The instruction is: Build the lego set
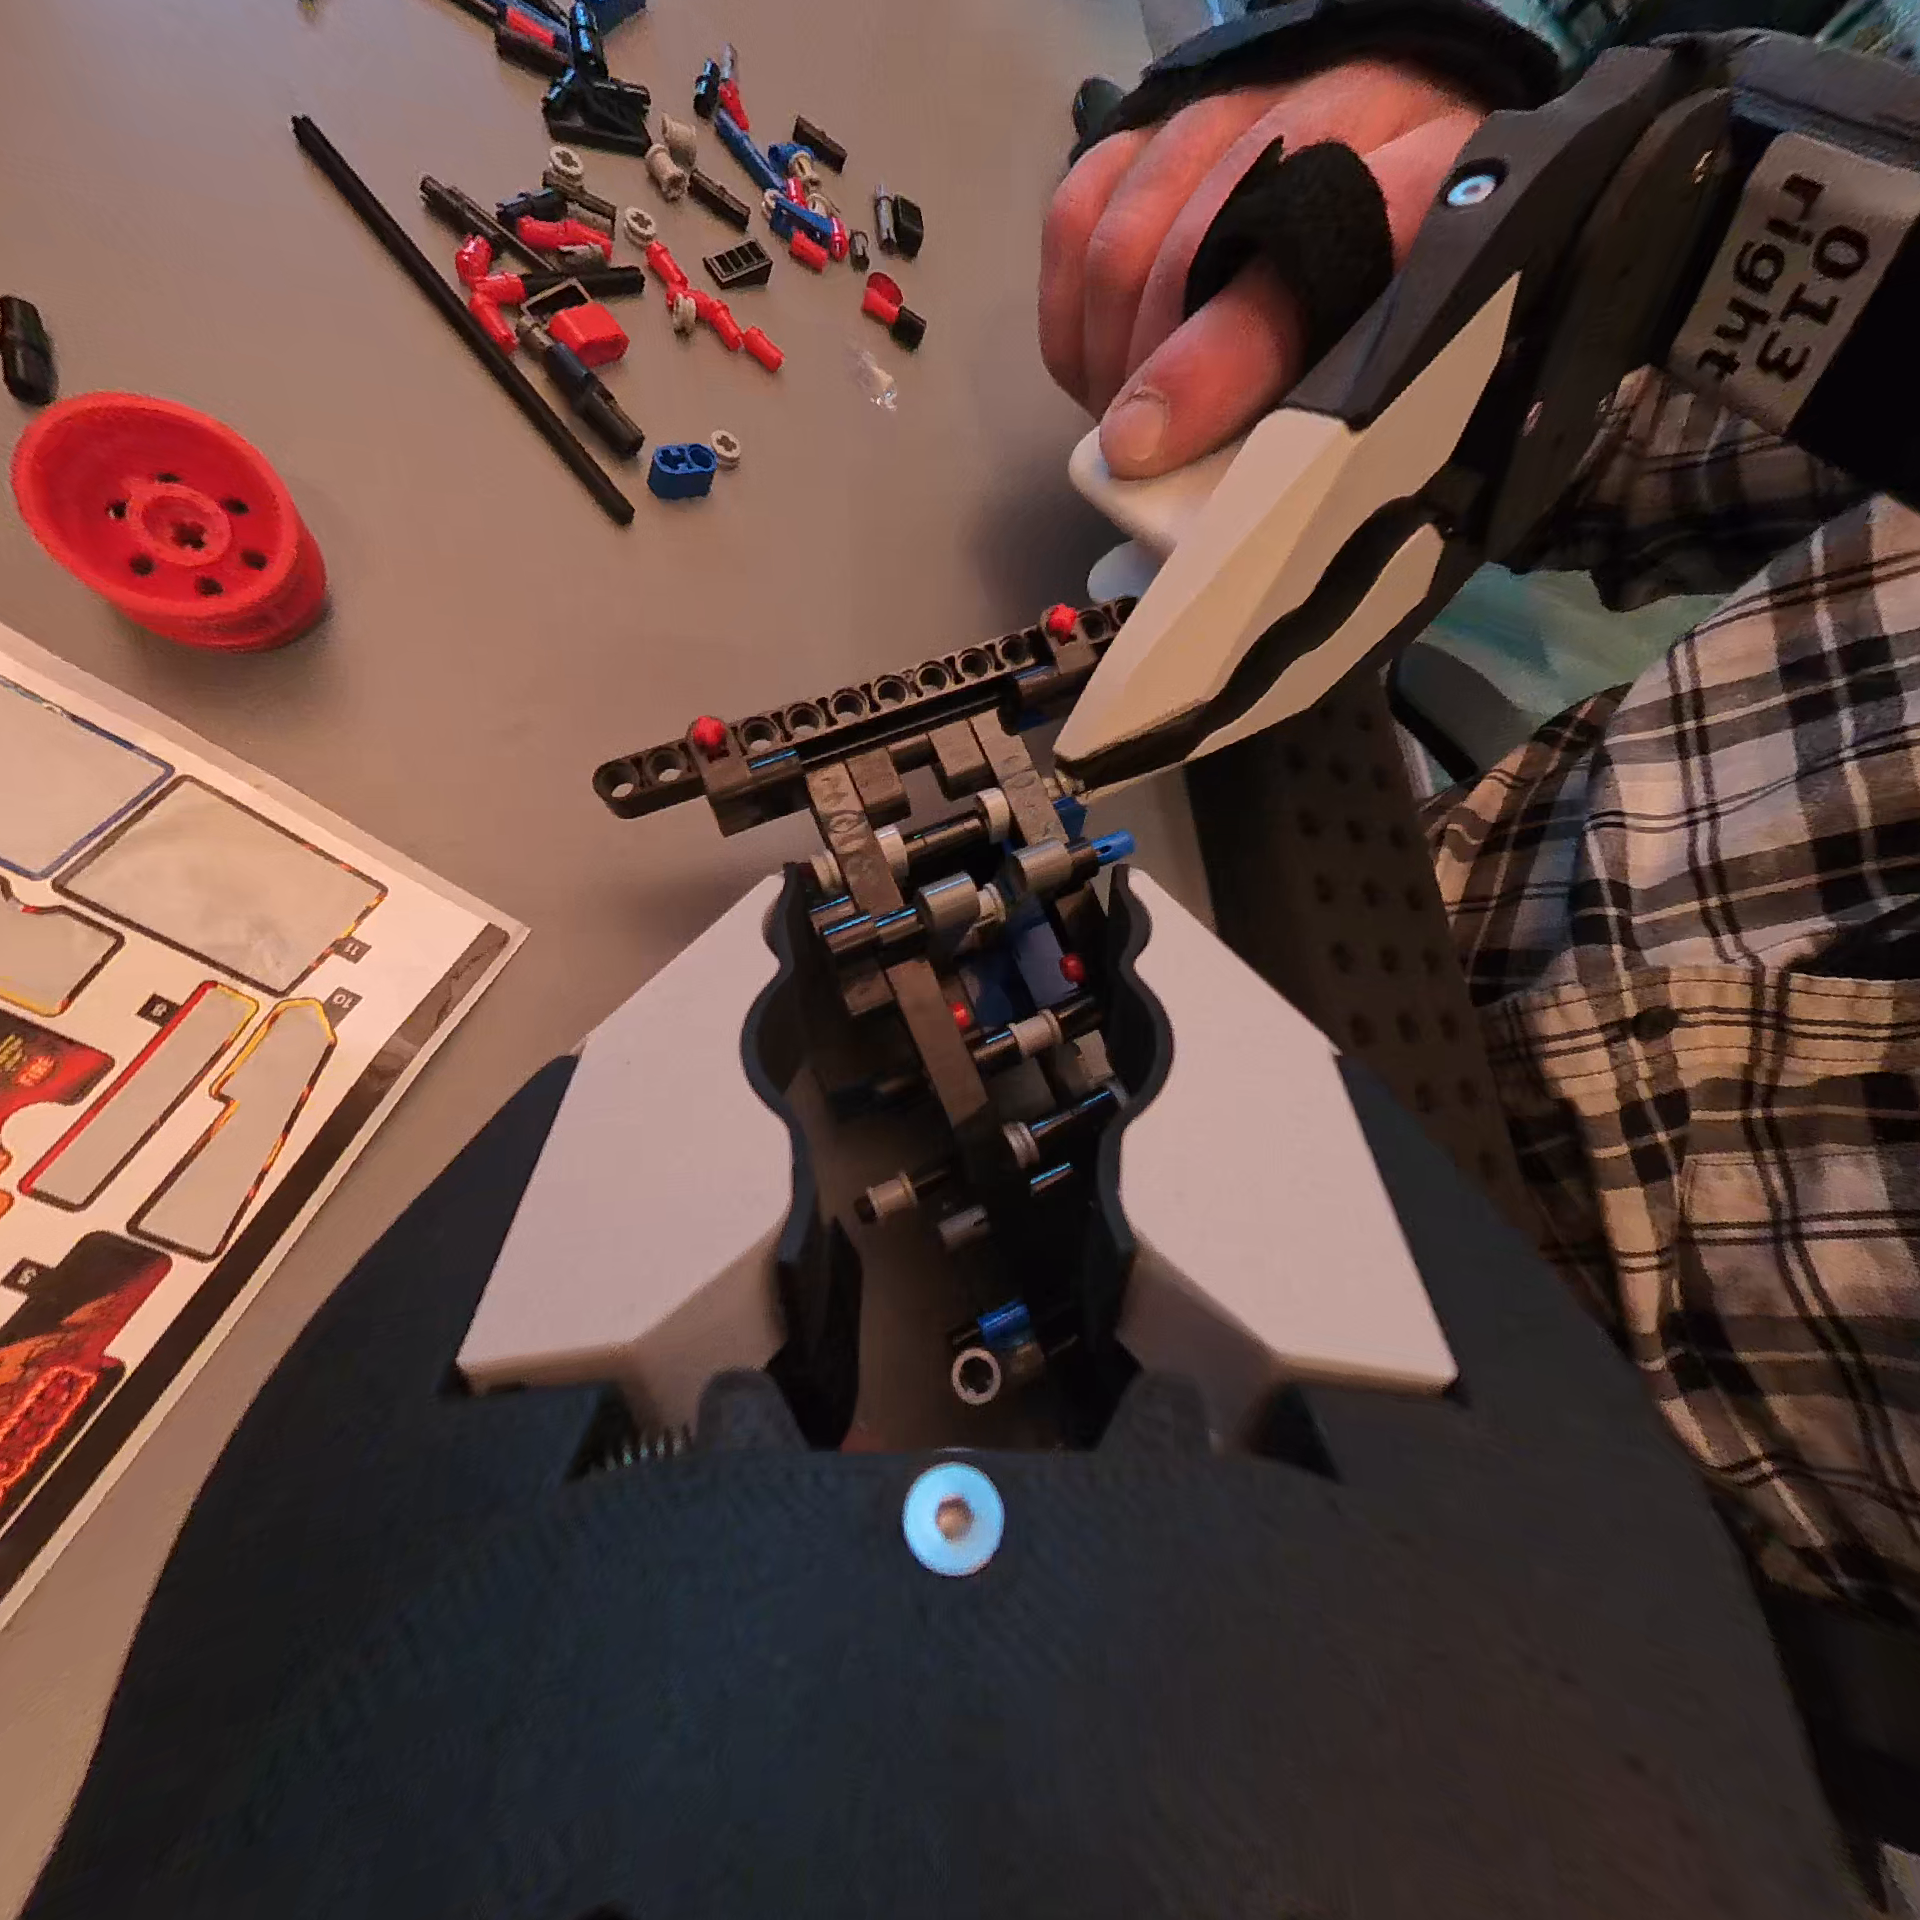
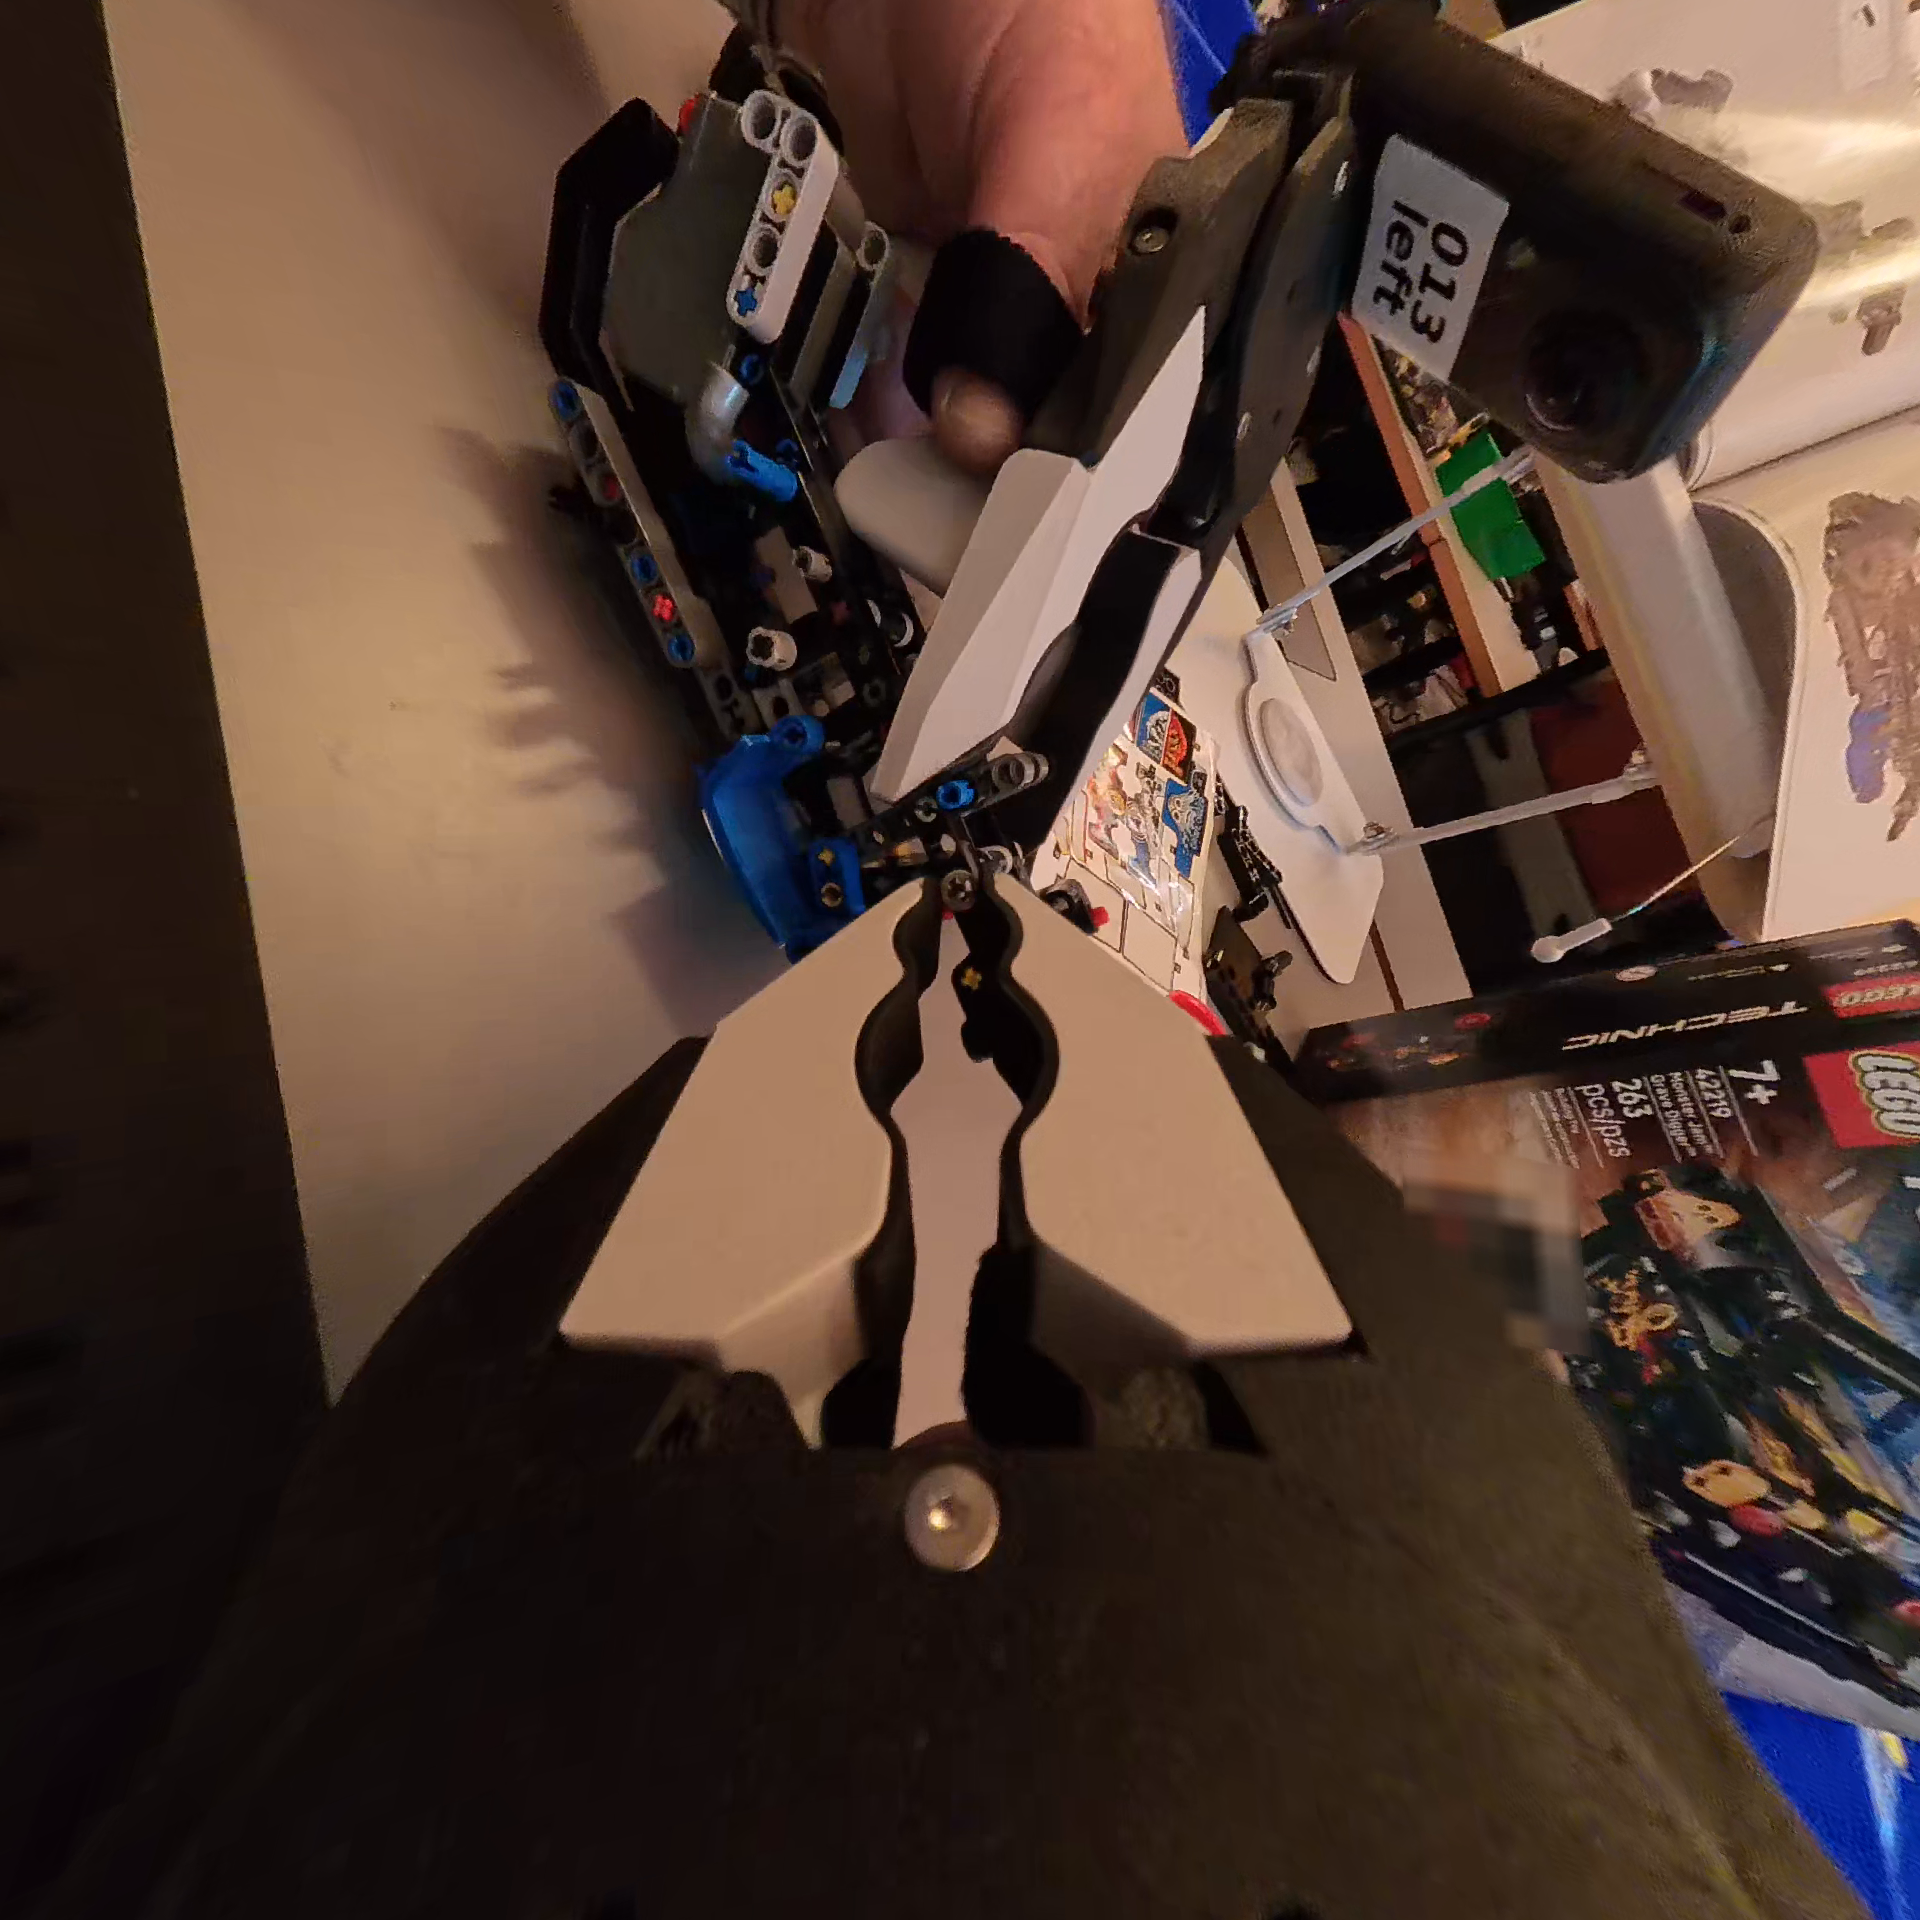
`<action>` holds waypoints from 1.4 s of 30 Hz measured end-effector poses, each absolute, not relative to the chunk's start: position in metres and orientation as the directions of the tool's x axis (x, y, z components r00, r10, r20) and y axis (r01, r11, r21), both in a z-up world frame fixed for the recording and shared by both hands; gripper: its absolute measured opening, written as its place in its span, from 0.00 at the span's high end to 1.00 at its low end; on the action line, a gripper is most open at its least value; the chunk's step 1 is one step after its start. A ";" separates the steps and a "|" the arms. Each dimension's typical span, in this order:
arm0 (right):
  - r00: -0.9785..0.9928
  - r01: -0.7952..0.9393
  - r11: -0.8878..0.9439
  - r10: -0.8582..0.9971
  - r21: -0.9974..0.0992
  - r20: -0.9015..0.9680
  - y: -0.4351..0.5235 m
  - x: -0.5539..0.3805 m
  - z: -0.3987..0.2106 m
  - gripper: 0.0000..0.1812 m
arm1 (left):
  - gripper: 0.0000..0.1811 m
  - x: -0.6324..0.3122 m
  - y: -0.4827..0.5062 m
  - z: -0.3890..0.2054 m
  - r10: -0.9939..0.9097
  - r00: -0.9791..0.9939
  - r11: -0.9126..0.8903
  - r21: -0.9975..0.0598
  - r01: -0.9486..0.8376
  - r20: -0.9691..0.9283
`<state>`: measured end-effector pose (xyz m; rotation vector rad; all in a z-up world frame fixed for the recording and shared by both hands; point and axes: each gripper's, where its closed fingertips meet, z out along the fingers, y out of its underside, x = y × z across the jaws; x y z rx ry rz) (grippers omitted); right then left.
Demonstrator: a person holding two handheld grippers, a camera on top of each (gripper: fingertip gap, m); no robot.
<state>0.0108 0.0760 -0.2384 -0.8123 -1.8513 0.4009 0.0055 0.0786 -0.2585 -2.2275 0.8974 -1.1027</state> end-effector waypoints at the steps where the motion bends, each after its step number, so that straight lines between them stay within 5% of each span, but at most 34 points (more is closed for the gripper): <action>1: -0.241 0.347 0.706 0.703 -0.617 0.669 0.077 0.011 -0.238 0.97 | 0.69 0.005 0.079 -0.258 -0.734 0.454 -0.666 -0.669 -0.330 0.506; 11: -0.226 0.352 0.688 0.720 -0.634 0.656 0.080 0.011 -0.239 0.97 | 0.70 0.005 0.083 -0.257 -0.710 0.447 -0.688 -0.670 -0.279 0.544; 21: -0.276 0.284 0.862 0.494 -0.421 0.825 0.082 0.013 -0.239 0.97 | 0.70 0.005 0.085 -0.257 -0.698 0.434 -0.701 -0.666 -0.255 0.569; 30: -0.210 0.385 0.608 0.790 -0.695 0.576 0.084 0.013 -0.240 0.97 | 0.70 0.005 0.086 -0.257 -0.679 0.438 -0.717 -0.660 -0.223 0.589; 42: -0.141 0.410 0.668 0.719 -0.621 0.681 0.087 0.013 -0.242 0.97 | 0.70 0.005 0.087 -0.256 -0.656 0.439 -0.732 -0.659 -0.174 0.614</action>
